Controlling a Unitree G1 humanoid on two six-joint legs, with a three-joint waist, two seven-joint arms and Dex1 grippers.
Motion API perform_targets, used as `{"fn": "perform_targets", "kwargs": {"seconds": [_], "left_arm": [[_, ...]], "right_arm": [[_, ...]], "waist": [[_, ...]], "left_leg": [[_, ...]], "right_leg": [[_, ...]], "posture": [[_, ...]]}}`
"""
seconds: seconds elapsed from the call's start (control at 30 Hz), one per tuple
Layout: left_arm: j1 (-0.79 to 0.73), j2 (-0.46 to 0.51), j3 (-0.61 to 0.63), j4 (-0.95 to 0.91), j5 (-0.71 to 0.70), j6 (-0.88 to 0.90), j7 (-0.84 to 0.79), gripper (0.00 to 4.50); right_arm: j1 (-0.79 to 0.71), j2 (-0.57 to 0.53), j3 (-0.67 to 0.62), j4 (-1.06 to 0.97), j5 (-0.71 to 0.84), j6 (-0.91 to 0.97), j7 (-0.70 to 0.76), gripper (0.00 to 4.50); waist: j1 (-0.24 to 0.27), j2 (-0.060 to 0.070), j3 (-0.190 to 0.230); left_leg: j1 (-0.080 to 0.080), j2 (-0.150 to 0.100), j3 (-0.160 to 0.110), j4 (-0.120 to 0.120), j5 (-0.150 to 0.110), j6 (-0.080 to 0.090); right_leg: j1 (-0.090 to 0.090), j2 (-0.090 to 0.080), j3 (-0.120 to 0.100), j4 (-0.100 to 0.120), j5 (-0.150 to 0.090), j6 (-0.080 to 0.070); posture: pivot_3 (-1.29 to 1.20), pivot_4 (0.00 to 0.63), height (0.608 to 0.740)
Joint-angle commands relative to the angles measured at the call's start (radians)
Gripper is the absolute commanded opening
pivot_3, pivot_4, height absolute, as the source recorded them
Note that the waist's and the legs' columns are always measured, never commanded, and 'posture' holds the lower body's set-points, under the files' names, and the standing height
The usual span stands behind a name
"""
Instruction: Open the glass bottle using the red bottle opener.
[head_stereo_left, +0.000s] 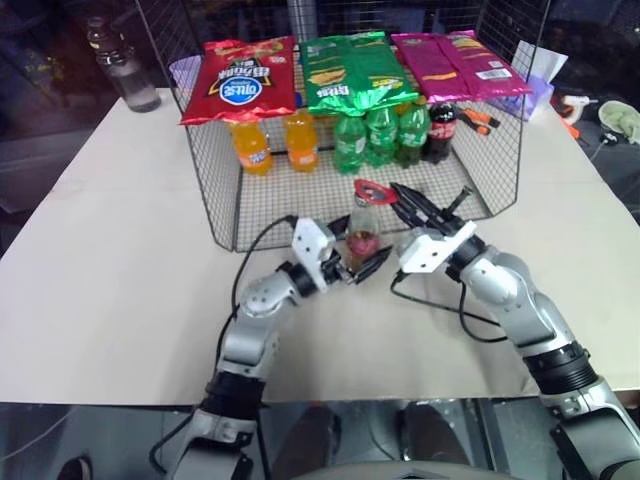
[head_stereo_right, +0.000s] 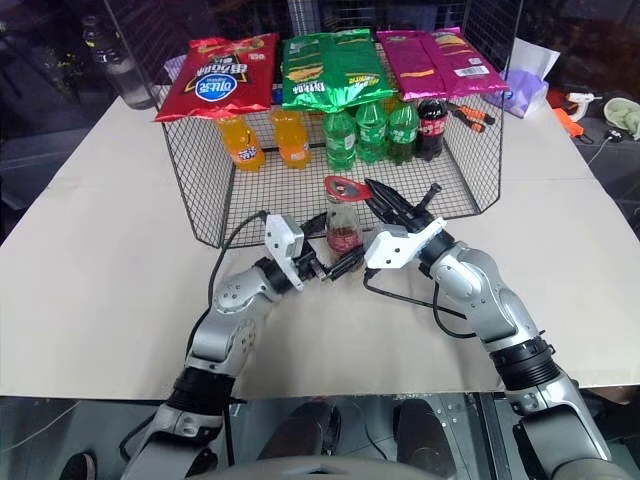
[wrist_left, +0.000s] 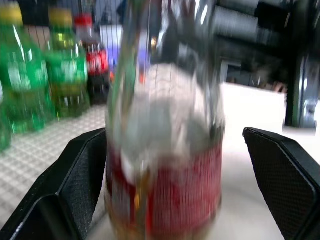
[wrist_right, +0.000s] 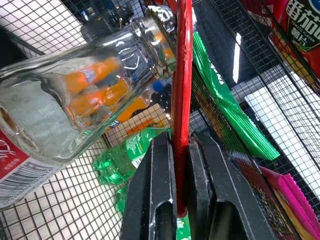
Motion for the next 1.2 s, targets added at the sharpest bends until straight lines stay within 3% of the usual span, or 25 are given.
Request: {"fn": "perform_targets", "kwargs": {"seconds": [0.03,0.63,0.73,0.8,0.9,1.03,1.2], "left_arm": [[-0.021,-0.02,0.015,-0.064,-0.02,-0.006,0.036,4.4],[-0.005,0.006,0.005,-0.122,-0.041,0.062,0.04,4.4],[-0.005,0.009,0.003,-0.127,-0.042,0.065,0.039,3.66],[-0.004,0.009,0.002,-0.128,-0.04,0.065,0.038,2.7],[-0.006,0.004,0.004,-0.126,-0.035,0.055,0.049,2.0],[-0.002,0.009,0.001,-0.134,-0.038,0.064,0.051,1.62],[0.003,0.014,-0.006,-0.132,-0.029,0.064,0.052,1.59]], "right_arm": [[0.004,-0.004,0.003,0.002,-0.002,0.0,0.01,0.0],[0.007,0.006,0.005,0.006,-0.001,0.001,0.004,0.0],[0.009,0.007,0.005,0.006,-0.001,0.001,0.002,0.0],[0.009,0.008,0.006,0.007,-0.003,0.001,0.001,0.0],[0.009,0.008,0.006,0.011,-0.003,-0.001,-0.001,0.0],[0.01,0.008,0.006,0.012,-0.004,-0.002,-0.003,0.0],[0.006,0.011,0.009,0.018,-0.005,-0.004,-0.006,0.0]], "waist": [[-0.002,0.0,0.0],[-0.005,0.0,0.0],[-0.005,0.0,0.0],[-0.005,0.0,0.0],[-0.005,0.0,0.0],[-0.005,0.0,0.0],[-0.005,0.0,0.0]], "left_leg": [[0.0,0.0,0.0,0.0,0.0,0.0],[0.0,0.0,0.0,-0.001,0.0,0.0],[0.0,0.0,0.0,-0.001,0.0,0.0],[0.0,0.0,0.0,-0.001,0.0,0.0],[0.0,0.0,0.0,-0.001,0.0,0.0],[0.0,0.0,0.0,-0.001,0.0,0.0],[0.0,0.0,0.0,-0.001,0.0,0.0]], "right_leg": [[0.0,0.0,0.0,0.0,0.0,0.0],[0.0,0.001,0.0,-0.001,0.0,0.0],[0.0,0.001,0.0,-0.001,0.0,0.0],[0.0,0.001,0.0,-0.001,0.0,0.0],[0.0,0.001,0.0,-0.001,0.0,0.0],[0.0,0.001,0.0,-0.002,0.0,0.0],[0.0,0.001,0.0,-0.002,0.0,0.0]], "posture": [[0.0,0.15,0.74],[0.0,0.15,0.74],[0.0,0.15,0.74],[0.0,0.15,0.74],[0.0,0.15,0.74],[0.0,0.15,0.74],[0.0,0.15,0.74]]}}
